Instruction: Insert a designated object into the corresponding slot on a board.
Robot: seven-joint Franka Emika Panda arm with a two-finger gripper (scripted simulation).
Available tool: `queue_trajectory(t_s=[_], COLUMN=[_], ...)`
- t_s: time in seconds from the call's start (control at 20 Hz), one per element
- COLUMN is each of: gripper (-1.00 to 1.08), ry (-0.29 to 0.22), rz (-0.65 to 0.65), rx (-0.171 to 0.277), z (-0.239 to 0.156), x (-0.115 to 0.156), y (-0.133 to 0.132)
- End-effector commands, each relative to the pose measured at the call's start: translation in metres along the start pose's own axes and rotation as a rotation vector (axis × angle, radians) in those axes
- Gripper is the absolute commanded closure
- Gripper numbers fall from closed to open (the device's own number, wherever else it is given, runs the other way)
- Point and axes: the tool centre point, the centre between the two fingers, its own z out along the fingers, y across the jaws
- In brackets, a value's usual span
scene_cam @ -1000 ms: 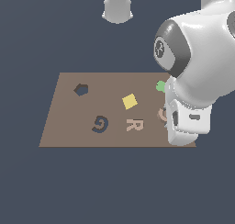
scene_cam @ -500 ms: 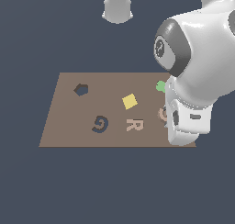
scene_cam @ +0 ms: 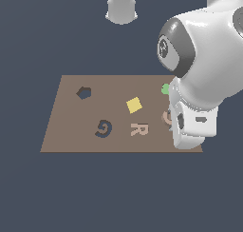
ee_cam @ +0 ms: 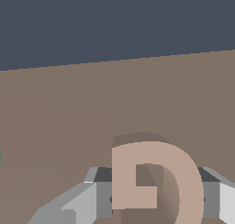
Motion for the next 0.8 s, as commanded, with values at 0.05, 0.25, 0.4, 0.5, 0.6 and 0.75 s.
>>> queue_trajectory(t_s=[0.05, 0.25, 0.4, 0.5, 0.6, 0.75], gripper=[1.08, 1.08, 1.08, 1.08, 1.08, 1.08], ry=[0.000, 0.000, 0.000, 0.000, 0.000, 0.000], rz=[-0.034, -0.095, -0.152, -0.196, -0.244, -0.325], rx=[0.000, -0.001, -0.001, -0.001, -0.001, -0.001], z=[0.000, -0.001, -0.001, -0.001, -0.002, -0.002], x=[-0.006, -0.015, -0.024, -0.031, -0.039, -0.053], y=[-0.003, -0.007, -0.011, -0.014, -0.016, -0.020])
